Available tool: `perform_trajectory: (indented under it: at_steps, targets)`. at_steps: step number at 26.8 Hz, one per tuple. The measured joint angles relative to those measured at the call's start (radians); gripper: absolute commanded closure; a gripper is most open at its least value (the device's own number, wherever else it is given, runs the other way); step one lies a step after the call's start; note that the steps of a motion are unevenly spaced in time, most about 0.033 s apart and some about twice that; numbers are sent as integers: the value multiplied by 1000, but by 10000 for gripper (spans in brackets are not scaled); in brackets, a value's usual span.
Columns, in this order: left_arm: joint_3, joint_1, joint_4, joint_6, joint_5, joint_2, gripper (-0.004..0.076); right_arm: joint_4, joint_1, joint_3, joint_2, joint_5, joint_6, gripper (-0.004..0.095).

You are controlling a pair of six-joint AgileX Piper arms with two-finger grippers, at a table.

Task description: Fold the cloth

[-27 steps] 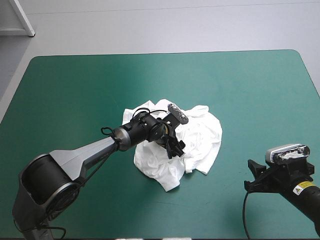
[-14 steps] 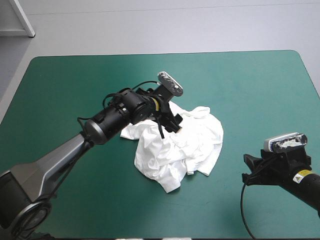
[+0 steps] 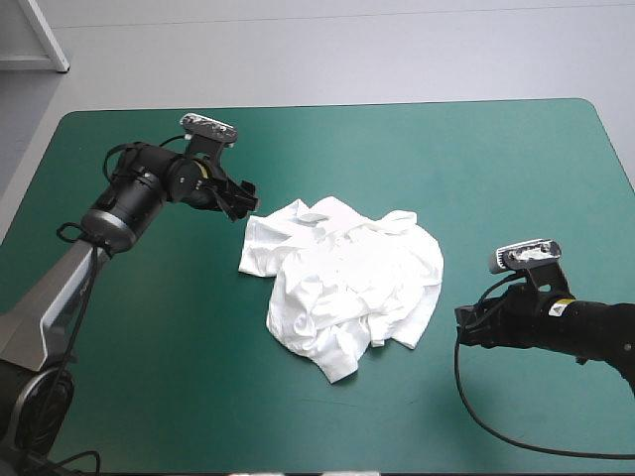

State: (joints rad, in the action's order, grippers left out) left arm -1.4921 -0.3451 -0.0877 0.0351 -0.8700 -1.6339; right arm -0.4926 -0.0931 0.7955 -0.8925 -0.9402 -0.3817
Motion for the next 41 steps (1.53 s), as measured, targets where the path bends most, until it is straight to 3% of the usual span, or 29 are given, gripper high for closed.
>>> perform_trajectory:
  at_steps: [4, 12, 23, 28, 32, 41]
  targets:
    - [43, 94, 169, 82, 30, -38, 76, -10, 0, 0, -25, -6, -3, 412]
    - [55, 94, 262, 135, 61, -215, 84, -37, -48, 0, -61, -12, 1, 412]
    - [55, 24, 261, 136, 168, -303, 241, 40, -270, 0, -150, 66, 119, 412]
    - [44, 22, 250, 136, 189, -324, 435, 126, -356, 0, -203, 99, 180, 412]
    - [40, 22, 239, 151, 216, -333, 703, 174, -392, 0, -233, 128, 217, 412]
    - [35, 22, 254, 167, 260, -345, 703, 293, -515, 0, -449, 276, 225, 413]
